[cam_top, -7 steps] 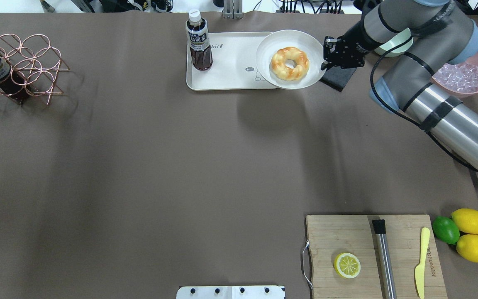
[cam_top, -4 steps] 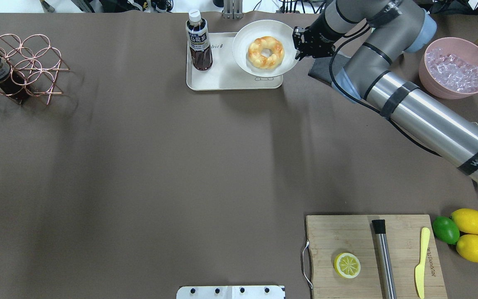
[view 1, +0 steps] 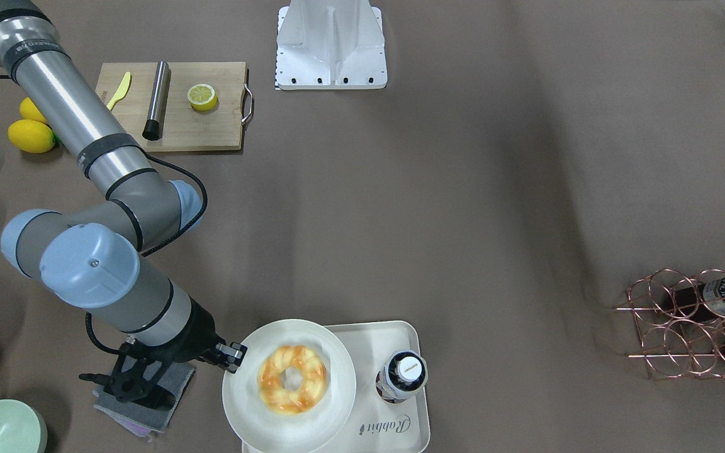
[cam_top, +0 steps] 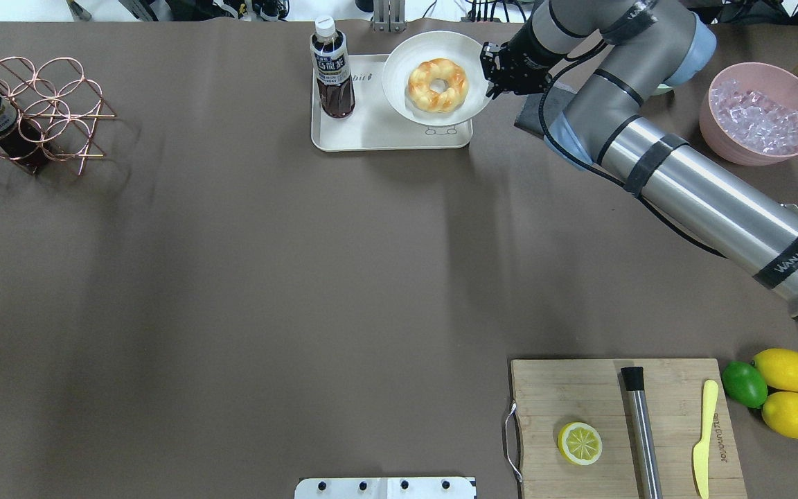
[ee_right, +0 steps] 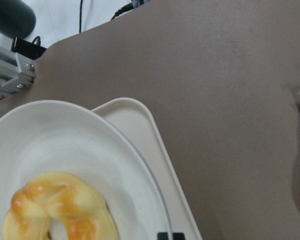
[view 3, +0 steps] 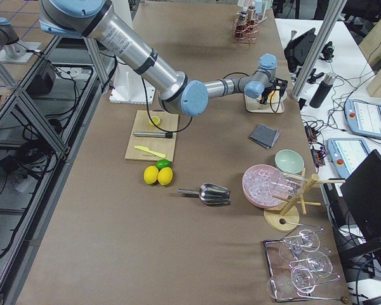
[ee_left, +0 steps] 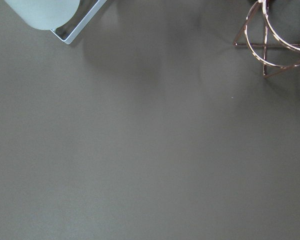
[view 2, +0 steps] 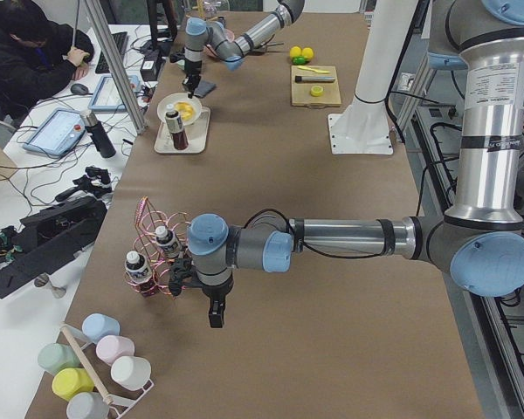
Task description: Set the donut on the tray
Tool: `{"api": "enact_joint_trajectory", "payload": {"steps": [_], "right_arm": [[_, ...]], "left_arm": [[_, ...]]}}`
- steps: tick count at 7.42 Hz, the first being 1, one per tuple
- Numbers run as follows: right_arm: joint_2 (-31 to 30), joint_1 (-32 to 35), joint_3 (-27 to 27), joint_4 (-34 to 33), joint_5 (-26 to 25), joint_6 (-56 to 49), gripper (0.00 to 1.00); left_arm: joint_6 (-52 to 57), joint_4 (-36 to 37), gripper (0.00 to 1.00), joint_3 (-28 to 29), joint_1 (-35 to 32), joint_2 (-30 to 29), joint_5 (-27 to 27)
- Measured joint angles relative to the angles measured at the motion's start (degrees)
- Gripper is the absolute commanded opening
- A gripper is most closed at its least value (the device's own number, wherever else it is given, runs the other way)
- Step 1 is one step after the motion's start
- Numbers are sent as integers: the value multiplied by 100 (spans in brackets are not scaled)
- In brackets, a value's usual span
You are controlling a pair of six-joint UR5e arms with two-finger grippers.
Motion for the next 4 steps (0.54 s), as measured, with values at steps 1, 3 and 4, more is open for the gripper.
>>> {"api": "enact_joint_trajectory", "payload": {"steps": [1, 3, 4], "right_arm": [[42, -38, -60, 6, -56, 4, 0], [67, -112, -93, 128, -180, 20, 99], [47, -144, -121, 334, -221, 112, 100]], "left_arm": [[-1, 0, 98, -2, 0, -6, -3], [-2, 7, 98, -5, 0, -21, -4], [-2, 8, 98, -1, 0, -24, -4]]}}
